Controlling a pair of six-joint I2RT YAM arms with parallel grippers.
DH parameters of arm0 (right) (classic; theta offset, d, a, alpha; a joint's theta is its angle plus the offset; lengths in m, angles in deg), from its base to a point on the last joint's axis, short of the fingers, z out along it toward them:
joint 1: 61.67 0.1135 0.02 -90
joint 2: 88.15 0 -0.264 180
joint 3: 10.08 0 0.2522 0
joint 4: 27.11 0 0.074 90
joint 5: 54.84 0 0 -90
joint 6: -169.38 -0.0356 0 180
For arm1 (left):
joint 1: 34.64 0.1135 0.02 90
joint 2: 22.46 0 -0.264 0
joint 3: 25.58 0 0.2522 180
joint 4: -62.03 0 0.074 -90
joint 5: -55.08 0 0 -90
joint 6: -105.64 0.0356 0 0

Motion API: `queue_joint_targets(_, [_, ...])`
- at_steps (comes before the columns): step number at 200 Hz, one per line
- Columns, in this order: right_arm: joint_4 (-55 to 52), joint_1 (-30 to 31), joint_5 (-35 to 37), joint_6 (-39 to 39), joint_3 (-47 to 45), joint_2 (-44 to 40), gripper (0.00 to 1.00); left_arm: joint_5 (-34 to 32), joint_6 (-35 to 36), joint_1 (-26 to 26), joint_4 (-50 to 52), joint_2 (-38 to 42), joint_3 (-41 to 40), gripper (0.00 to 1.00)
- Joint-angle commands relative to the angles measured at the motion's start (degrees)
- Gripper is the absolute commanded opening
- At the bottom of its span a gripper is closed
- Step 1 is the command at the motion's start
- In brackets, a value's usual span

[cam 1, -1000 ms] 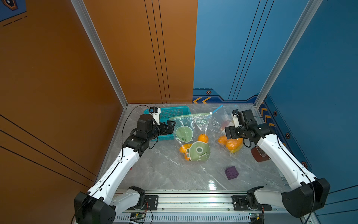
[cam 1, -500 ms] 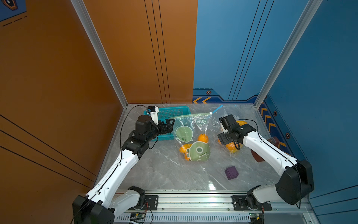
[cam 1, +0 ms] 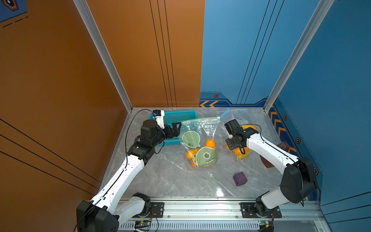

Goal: Place the mango in a zip-top bag and seal the zipper
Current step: Move the zipper food storage bag to the center of the board.

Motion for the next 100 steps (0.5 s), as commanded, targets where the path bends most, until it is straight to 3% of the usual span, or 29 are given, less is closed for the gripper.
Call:
queue_joint_targets(1, [0.17,0.35,-2.13,-4.81,1.91,-1.14,0.03,0.84,-0.07,0.62,-0.84,-0.10,-0.95,0.98])
queue_joint_targets(52, [1.59,0.46,-6.04,-17.54,3.49,-1.93,0.00,0.96,0.19,0.60,-0.88,-0.35,-0.97,0.98])
queue_joint_targets(100, [4.62,0.68,-11.09,-23.59,4.02,-2.07,0.00,1.19,0.10,0.47,-1.31,-1.05,-1.16,0.98])
